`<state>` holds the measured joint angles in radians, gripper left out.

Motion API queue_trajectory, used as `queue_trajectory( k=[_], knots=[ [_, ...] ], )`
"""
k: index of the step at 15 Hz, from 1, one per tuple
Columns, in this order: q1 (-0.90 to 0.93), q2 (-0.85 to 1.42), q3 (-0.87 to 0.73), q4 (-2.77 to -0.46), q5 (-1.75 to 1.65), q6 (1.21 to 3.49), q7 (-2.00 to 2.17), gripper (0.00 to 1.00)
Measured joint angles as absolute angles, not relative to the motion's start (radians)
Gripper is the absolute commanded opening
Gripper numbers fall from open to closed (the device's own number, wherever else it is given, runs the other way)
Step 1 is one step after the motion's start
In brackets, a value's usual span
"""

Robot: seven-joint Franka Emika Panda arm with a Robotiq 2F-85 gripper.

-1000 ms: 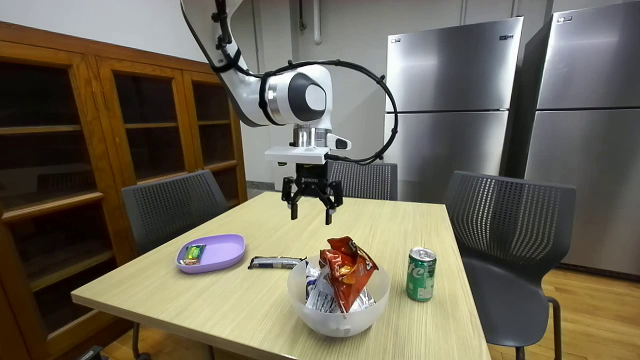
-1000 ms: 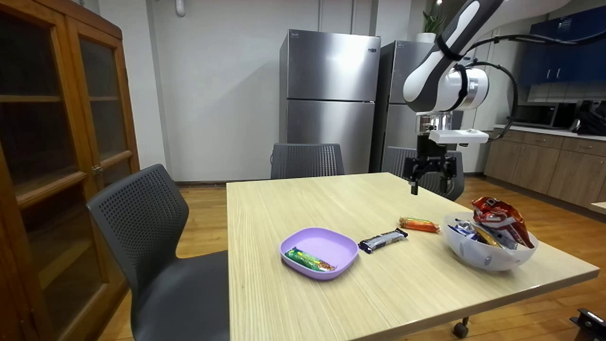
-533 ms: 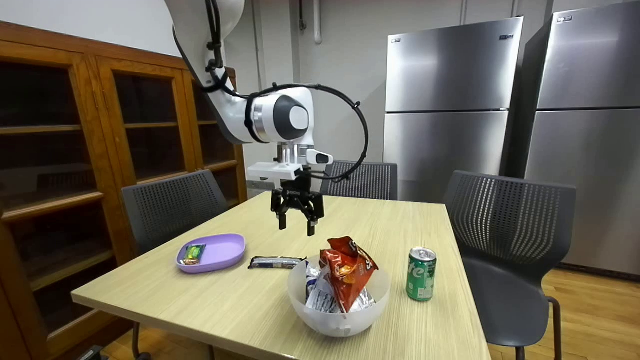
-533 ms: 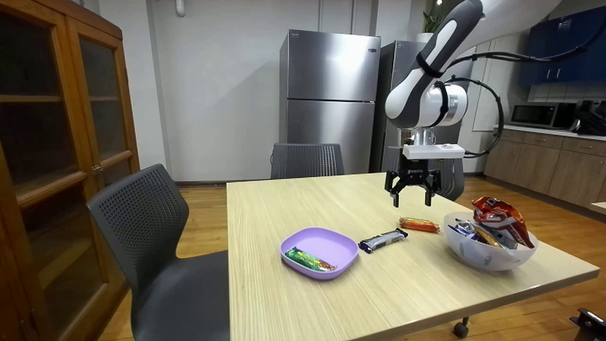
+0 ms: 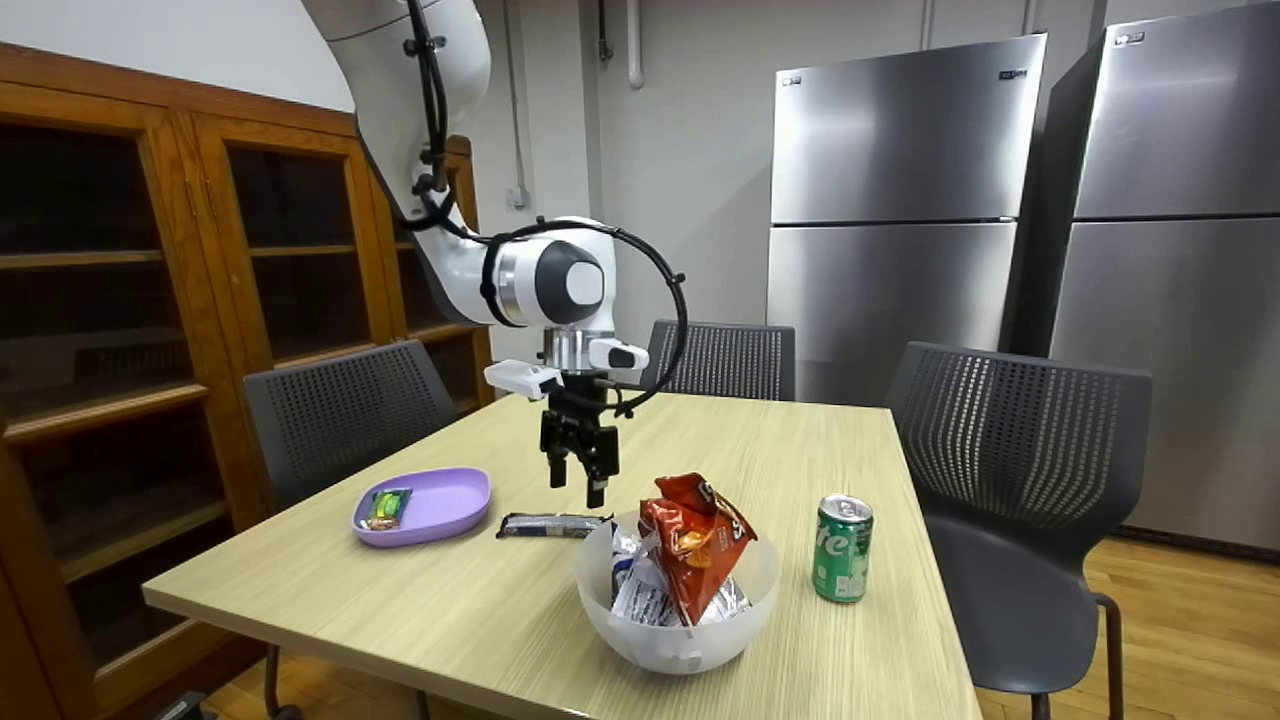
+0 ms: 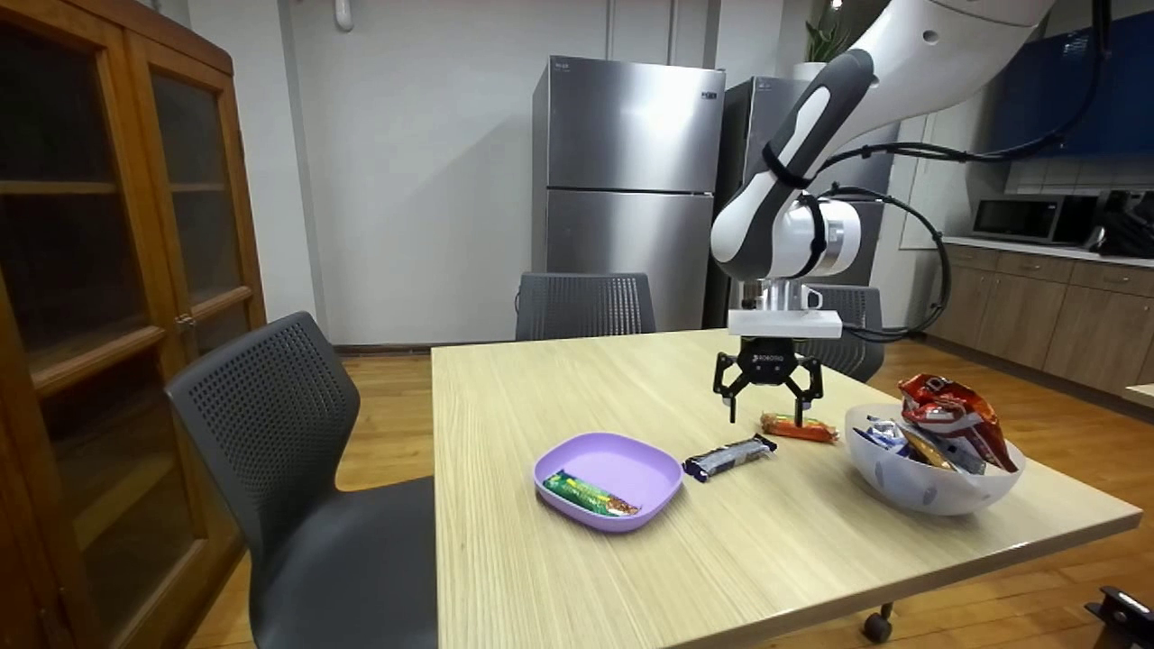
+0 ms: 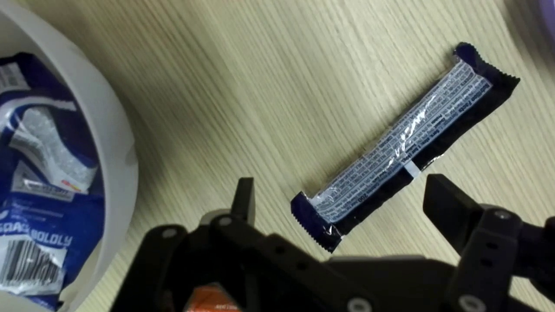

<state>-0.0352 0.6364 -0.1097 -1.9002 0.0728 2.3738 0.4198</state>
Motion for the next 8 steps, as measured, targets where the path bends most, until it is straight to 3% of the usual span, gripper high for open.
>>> queue_trajectory(
  k=[8],
  knots=[
    [0.005,0.696,-0.112,-1.897,0.157,2.476,0.545,1.0]
  ],
)
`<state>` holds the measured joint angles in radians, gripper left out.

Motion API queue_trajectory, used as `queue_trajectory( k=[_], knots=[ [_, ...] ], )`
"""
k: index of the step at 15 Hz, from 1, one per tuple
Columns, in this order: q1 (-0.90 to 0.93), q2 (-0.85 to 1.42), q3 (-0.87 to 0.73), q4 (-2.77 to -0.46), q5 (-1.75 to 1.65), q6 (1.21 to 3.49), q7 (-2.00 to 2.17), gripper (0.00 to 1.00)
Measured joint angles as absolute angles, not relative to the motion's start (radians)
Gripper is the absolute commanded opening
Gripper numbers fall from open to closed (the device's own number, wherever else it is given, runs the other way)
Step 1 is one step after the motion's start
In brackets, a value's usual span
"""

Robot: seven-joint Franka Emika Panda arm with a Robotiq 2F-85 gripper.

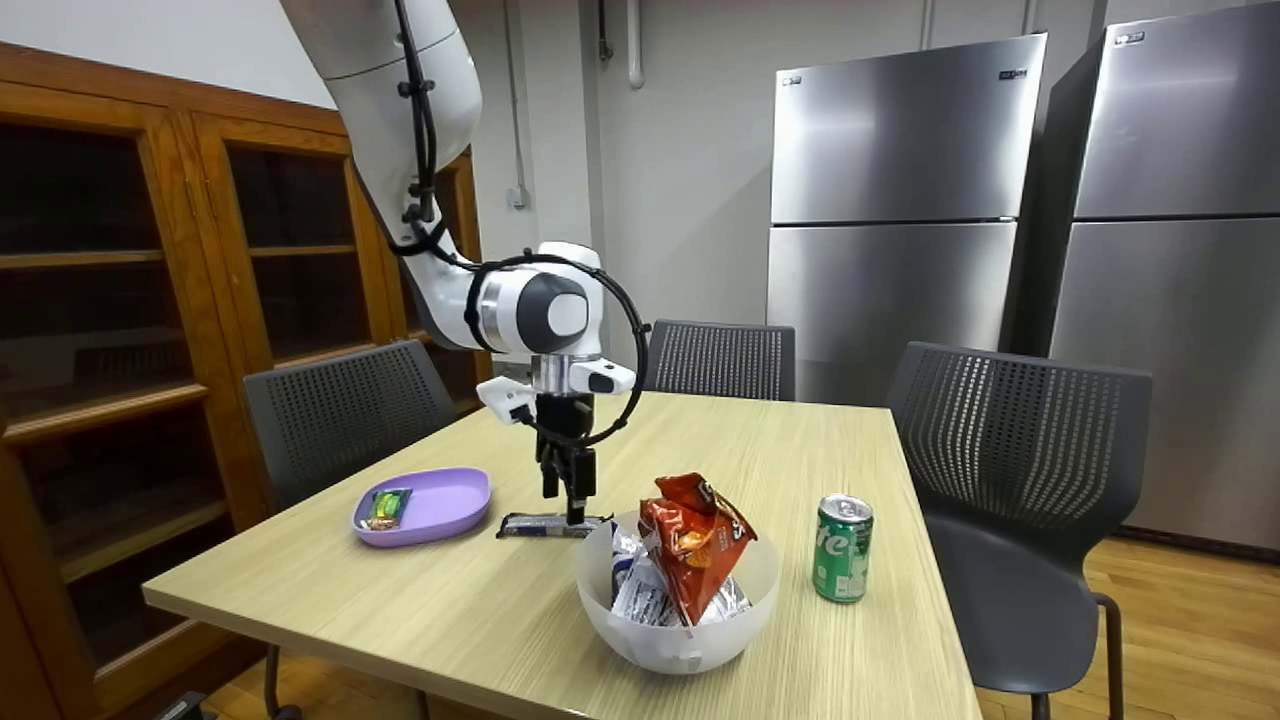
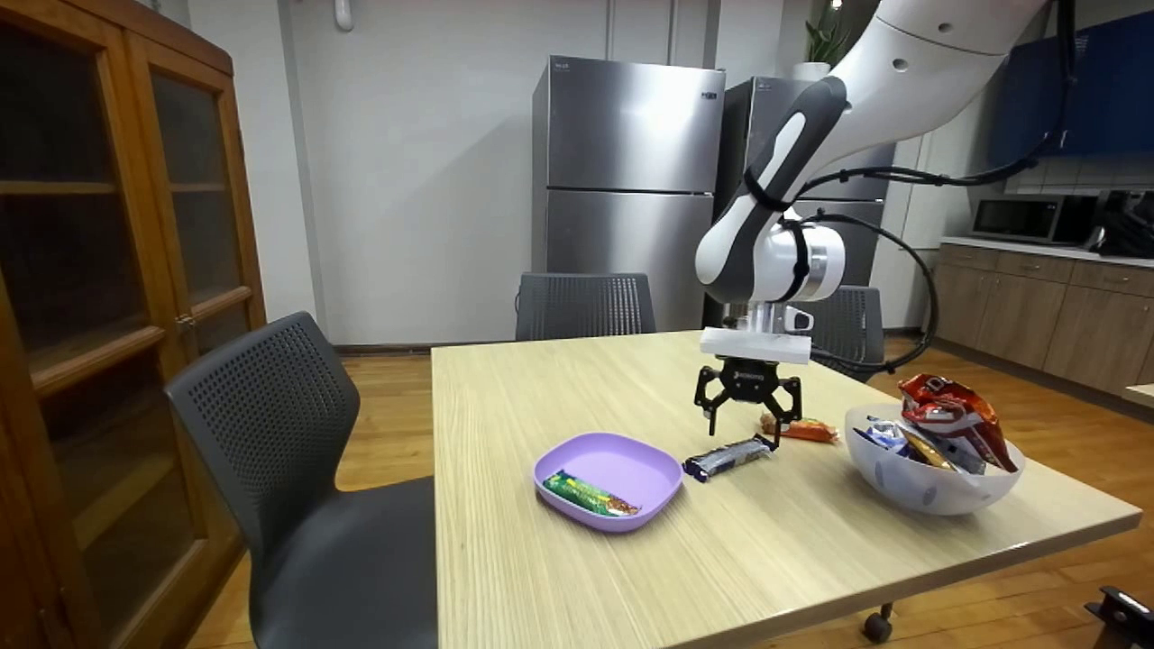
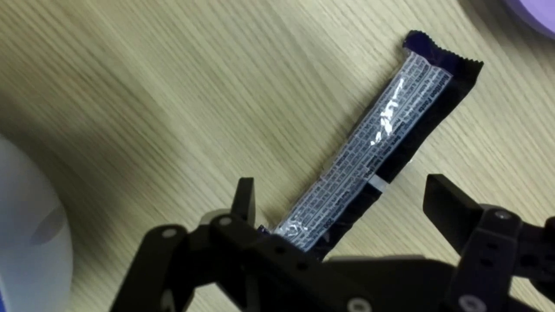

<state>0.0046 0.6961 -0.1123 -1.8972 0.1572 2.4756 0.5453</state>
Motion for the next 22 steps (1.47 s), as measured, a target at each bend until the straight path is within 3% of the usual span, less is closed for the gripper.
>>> queue_trajectory(
  k=[6,7,9,17,22],
  knots=[
    [0.03,0.745,-0.117,-1.88,0.165,2.528,0.594,1.0],
    [0.031,0.749,-0.118,-1.877,0.165,2.531,0.597,0.75],
    [0.032,0.754,-0.119,-1.875,0.165,2.539,0.598,0.66],
    [0.042,0.756,-0.131,-1.874,0.165,2.55,0.598,0.03],
    [0.052,0.755,-0.151,-1.872,0.156,2.549,0.597,0.06]
  ],
)
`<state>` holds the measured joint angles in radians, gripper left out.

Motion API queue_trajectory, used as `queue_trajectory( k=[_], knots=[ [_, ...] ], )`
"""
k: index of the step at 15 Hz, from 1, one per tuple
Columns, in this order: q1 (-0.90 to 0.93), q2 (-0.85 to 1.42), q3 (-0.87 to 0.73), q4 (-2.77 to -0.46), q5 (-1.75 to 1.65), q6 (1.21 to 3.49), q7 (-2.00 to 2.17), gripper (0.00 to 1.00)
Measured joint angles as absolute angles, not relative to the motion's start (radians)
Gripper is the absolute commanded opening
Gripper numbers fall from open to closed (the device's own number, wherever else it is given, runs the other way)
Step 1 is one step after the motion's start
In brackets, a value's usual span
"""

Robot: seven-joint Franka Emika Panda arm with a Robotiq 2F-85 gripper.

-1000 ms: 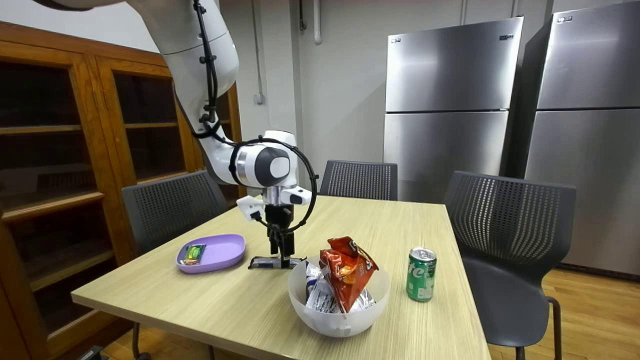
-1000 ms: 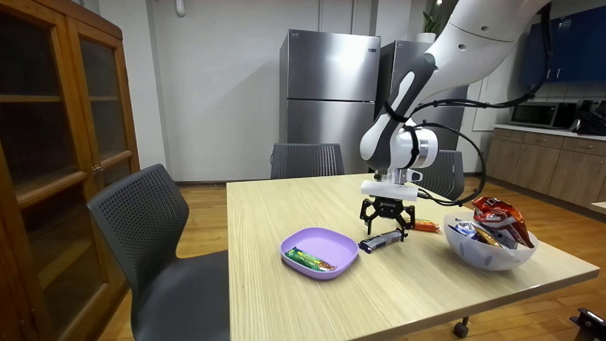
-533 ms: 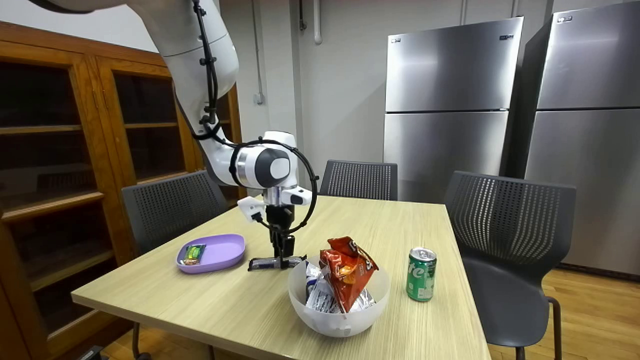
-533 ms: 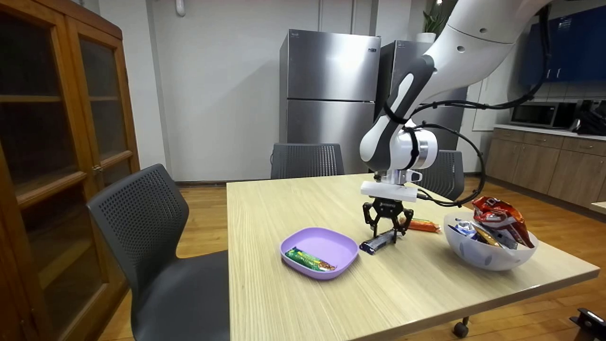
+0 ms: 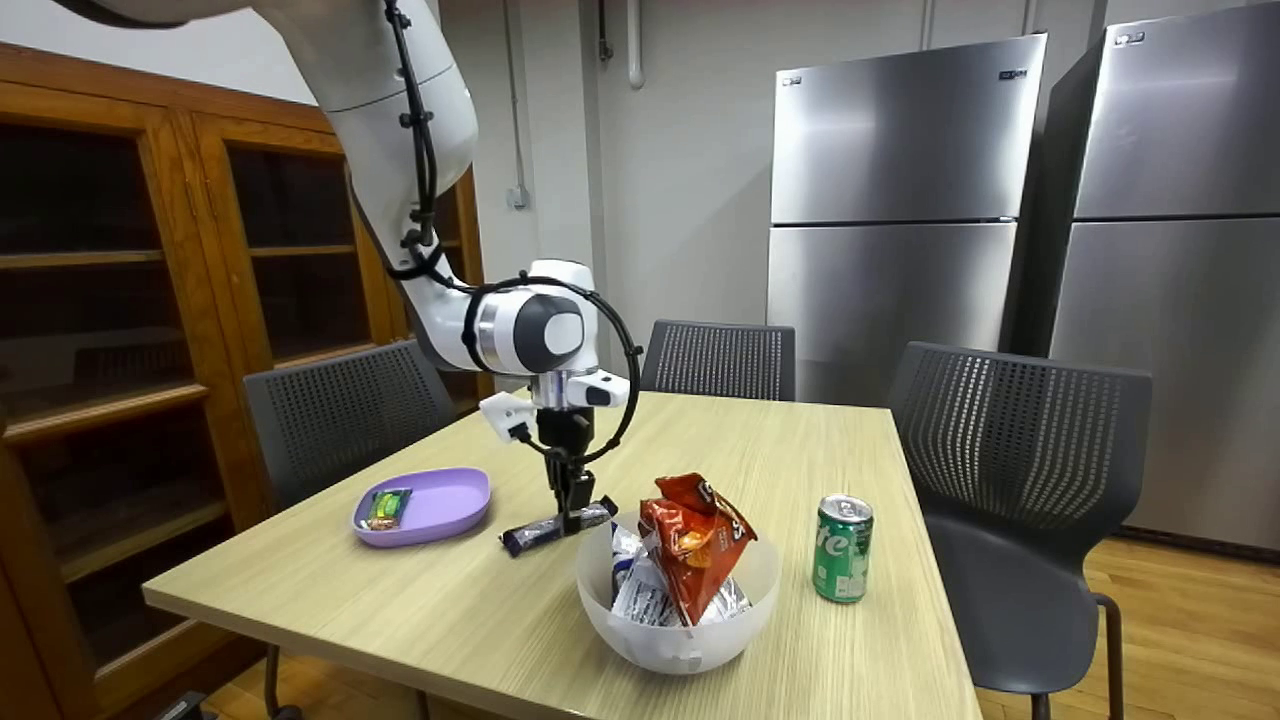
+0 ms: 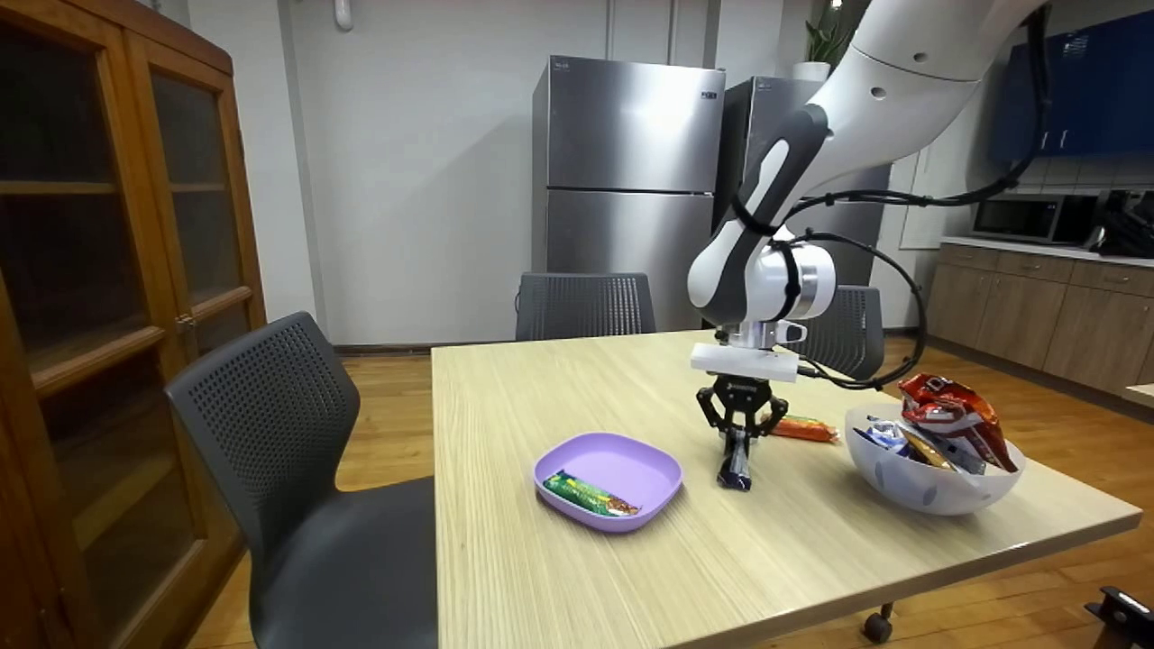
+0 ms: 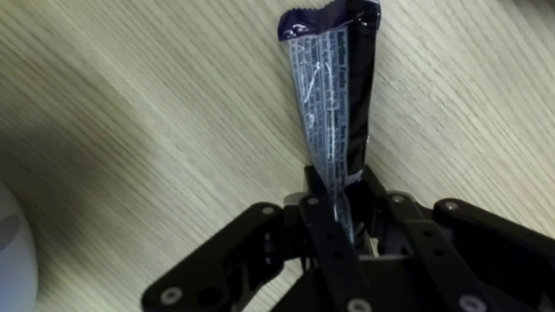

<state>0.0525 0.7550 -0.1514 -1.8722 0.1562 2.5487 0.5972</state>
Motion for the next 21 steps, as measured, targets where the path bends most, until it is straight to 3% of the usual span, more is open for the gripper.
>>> queue_trajectory(
  k=[13,21],
  knots=[
    [0.077,0.568,-0.173,-1.939,-0.009,2.509,0.43,0.06],
    [0.084,0.518,-0.05,-1.964,-0.04,2.504,0.171,0.06]
  ],
)
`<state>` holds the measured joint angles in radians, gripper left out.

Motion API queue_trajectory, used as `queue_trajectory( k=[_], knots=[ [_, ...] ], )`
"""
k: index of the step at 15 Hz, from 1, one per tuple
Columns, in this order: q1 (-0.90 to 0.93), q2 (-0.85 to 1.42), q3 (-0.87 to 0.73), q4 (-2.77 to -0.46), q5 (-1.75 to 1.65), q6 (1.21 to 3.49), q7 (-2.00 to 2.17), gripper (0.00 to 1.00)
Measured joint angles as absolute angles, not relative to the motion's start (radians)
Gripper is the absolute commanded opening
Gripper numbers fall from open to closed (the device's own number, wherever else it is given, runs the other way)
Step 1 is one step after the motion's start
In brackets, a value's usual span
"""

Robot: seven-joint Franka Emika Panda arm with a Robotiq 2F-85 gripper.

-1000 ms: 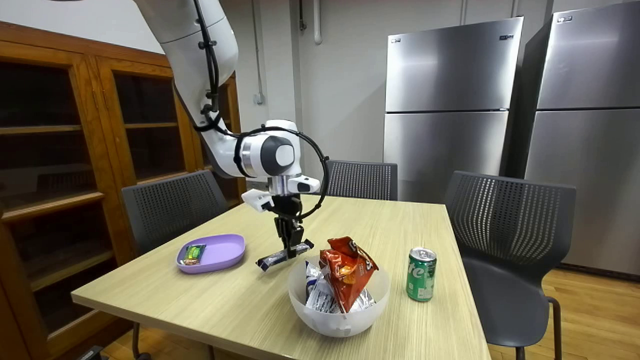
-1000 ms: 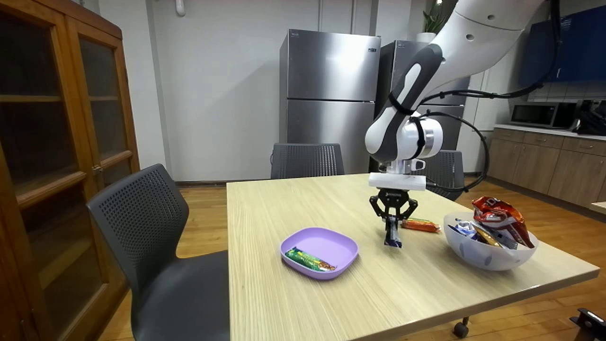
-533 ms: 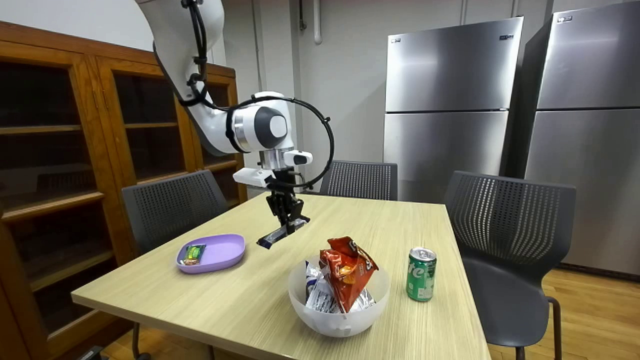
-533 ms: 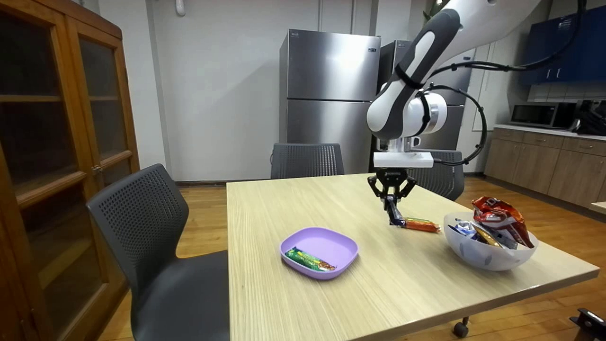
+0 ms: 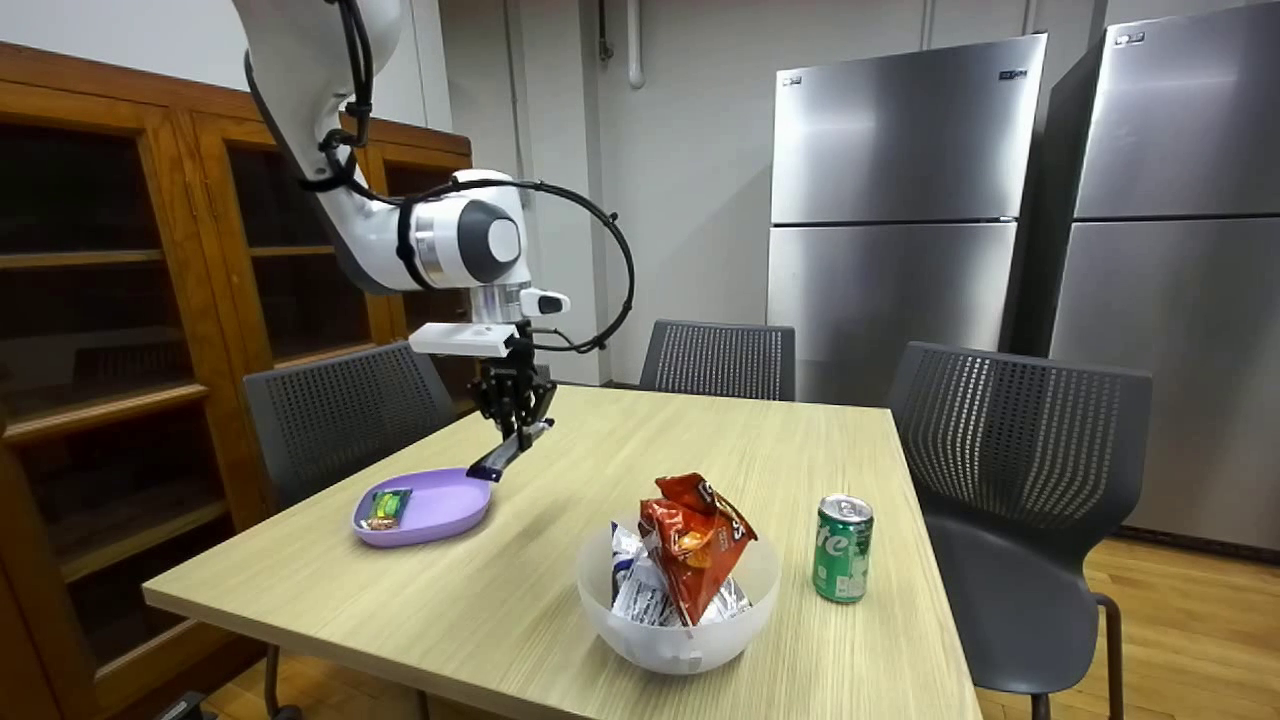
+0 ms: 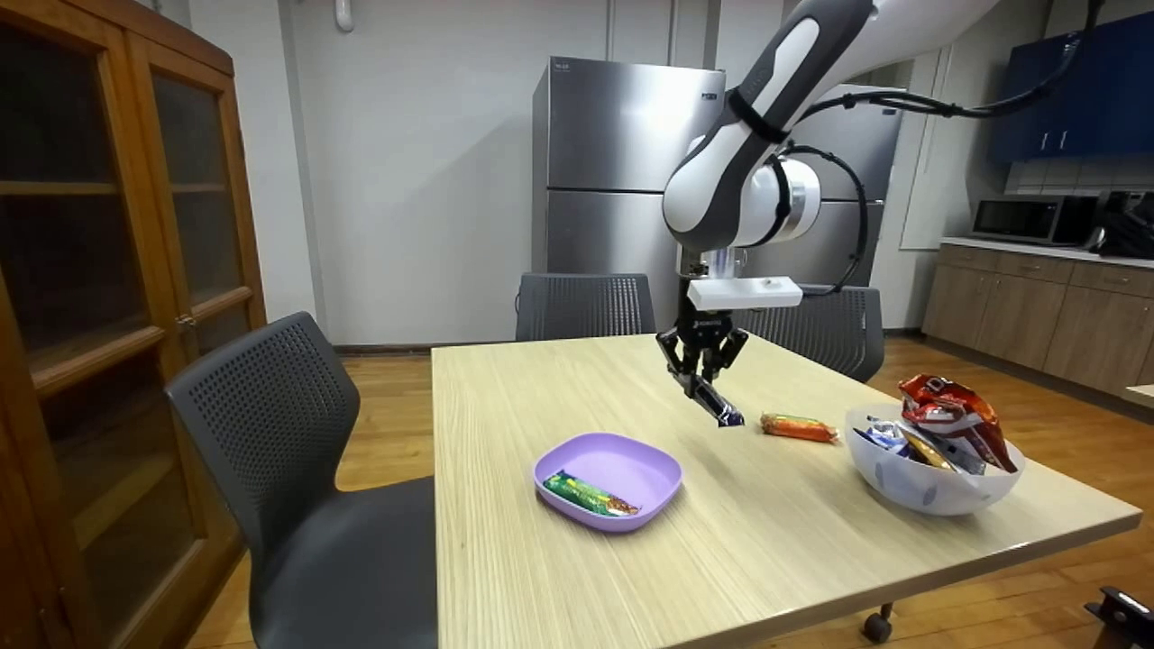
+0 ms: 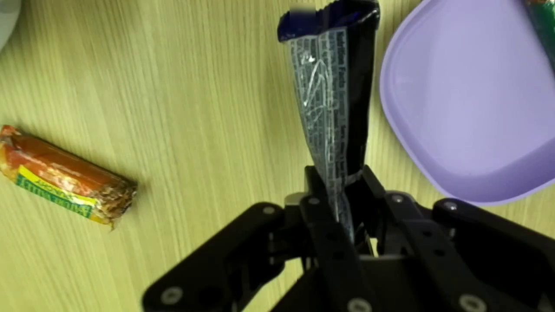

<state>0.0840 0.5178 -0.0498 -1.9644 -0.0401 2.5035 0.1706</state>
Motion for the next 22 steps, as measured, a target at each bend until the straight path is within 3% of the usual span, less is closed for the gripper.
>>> queue_trajectory(
  k=[22],
  knots=[
    [0.119,0.579,0.126,-1.944,-0.188,2.508,-0.322,0.06]
  ],
)
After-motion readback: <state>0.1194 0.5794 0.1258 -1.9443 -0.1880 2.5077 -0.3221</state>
